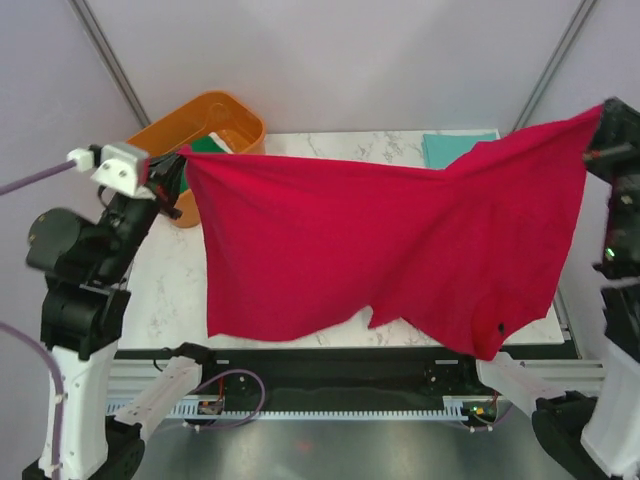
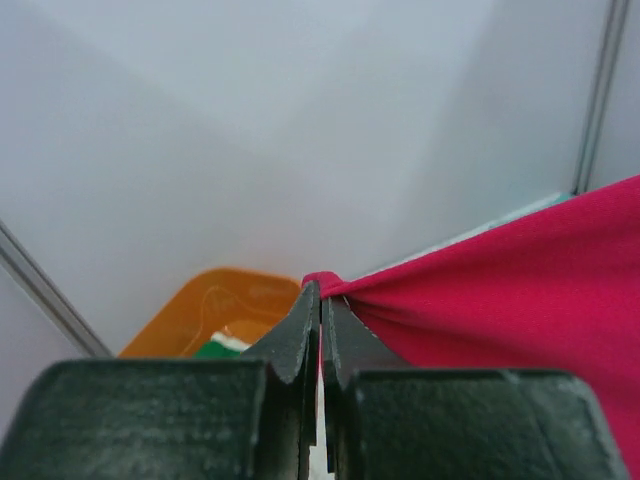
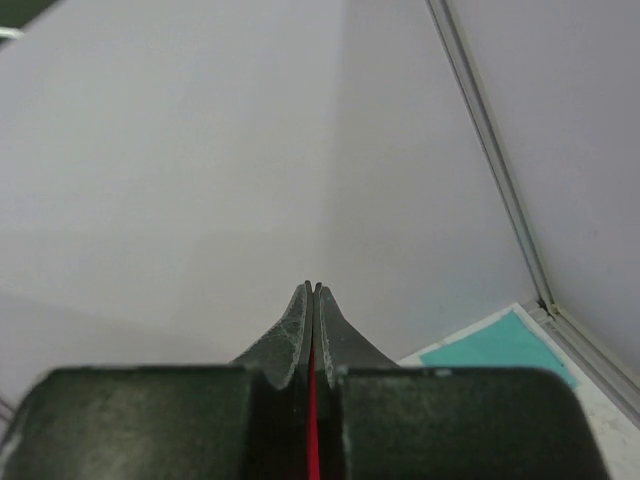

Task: Fold and stack the t-shirts
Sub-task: Flatten the tshirt out, then fold the tshirt

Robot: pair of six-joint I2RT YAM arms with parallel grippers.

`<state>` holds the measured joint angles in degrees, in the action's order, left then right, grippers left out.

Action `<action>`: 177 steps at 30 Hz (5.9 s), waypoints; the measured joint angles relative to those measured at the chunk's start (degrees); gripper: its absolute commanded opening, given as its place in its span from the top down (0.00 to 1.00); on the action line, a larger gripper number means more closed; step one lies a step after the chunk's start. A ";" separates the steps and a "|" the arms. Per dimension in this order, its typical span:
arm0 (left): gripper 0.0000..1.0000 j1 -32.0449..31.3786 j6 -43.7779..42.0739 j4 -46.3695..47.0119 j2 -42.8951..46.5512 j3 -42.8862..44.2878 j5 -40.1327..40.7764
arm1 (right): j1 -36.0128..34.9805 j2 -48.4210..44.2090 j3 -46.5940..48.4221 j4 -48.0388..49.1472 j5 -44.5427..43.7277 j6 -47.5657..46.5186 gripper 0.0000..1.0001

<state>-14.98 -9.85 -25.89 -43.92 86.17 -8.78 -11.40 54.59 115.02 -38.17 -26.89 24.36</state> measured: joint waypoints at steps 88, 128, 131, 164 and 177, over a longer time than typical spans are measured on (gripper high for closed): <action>0.98 7.39 -0.02 8.15 2.29 4.13 -1.33 | 4.24 -3.80 1.05 0.52 7.45 -0.87 1.00; 0.98 8.85 -11.08 22.86 -63.54 -8.11 9.25 | 5.25 71.32 -20.74 43.06 17.84 -7.85 1.00; 0.98 8.85 -11.67 23.10 -63.54 -8.11 8.90 | 5.25 67.52 -23.82 39.65 17.00 -6.38 1.00; 0.98 6.78 -15.15 31.23 -58.60 -25.94 24.02 | 5.62 34.29 -62.97 30.29 17.09 4.42 1.00; 0.98 4.17 -14.91 32.48 -56.33 -29.64 29.99 | 5.62 24.50 -73.53 31.54 18.10 6.12 1.00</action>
<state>-10.81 -24.75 6.59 -100.25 56.53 21.21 -5.78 79.09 41.50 -6.63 -8.80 30.48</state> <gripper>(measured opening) 0.030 0.009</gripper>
